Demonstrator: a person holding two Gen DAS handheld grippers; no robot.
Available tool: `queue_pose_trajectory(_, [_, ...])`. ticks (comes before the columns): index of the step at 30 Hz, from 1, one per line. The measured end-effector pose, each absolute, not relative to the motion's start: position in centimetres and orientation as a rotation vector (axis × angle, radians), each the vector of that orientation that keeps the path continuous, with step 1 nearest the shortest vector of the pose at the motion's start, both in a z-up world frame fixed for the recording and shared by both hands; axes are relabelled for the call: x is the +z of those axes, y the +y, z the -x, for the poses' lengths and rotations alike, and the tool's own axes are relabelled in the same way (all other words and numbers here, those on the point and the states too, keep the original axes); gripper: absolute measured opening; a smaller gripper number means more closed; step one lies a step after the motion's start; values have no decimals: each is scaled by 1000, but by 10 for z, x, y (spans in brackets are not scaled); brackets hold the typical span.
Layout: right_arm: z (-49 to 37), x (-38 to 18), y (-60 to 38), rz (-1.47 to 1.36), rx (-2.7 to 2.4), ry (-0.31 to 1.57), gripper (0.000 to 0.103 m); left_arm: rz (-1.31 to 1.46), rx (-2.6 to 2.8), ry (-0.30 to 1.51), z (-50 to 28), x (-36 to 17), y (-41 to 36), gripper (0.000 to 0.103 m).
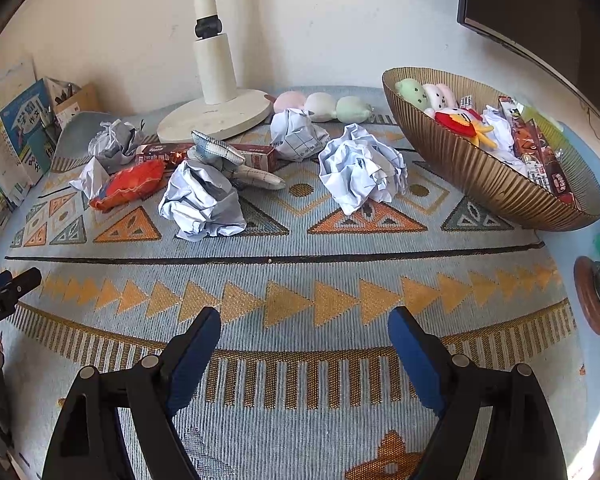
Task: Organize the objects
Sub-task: 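Move both grippers back over the rug toward the paper balls, then grasp a crumpled paper ball with the left gripper while the right grasps another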
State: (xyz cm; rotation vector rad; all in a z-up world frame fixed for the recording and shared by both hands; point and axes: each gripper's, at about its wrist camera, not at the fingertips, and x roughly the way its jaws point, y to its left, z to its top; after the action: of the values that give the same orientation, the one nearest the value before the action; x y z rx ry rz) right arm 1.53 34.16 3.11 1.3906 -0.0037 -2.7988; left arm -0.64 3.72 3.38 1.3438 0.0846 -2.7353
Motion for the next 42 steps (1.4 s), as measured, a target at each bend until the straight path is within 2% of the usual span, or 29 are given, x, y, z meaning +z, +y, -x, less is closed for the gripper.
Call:
queue_pose_trajectory(15, [-14,29,340,-1406,-2786,-1,85,-1404,-2716,94,13,30,37,99])
queue_pose_trajectory(20, [-11,26,337,-1430,-2736,-3,85,-1445,-2822,313,43,54,28,99])
queue_pose_trajectory(23, [-14,28,336,-1410,-2751,2,85,-1411,-2920,277,78,65,34,99])
queue_pose_trajectory(26, [-12,32,338,-1392,-2699,-61,85,-1475,-2948,260,115,56,41,99])
queue_pose_trajectory(29, [1,38,338,-1380,-2589,-249,85,-1515,-2964,286,140,46,46,97])
queue_pose_trajectory(32, [22,45,328,-1358,-2544,-335,85,-1496,-2960,304,151,39,50,92])
queue_pose_trajectory(34, [36,44,316,-1362,-2537,-329,85,-1514,-2973,365,154,34,51,80])
queue_pose_trajectory(35, [42,43,311,-1357,-2544,-321,85,-1498,-2974,358,154,34,52,78])
queue_pose_trajectory(36, [49,42,307,-1359,-2554,-319,85,-1486,-2983,345,153,35,53,66])
queue_pose_trajectory(37, [54,40,305,-1361,-2556,-323,82,-1496,-2991,347,152,33,54,56])
queue_pose_trajectory(39, [60,36,302,-1348,-2579,-334,69,-1474,-2985,316,151,33,55,53])
queue_pose_trajectory(40, [61,33,301,-1346,-2590,-331,58,-1469,-2991,316,151,34,56,52])
queue_pose_trajectory(42, [61,31,300,-1345,-2588,-323,53,-1448,-3005,305,149,35,57,51])
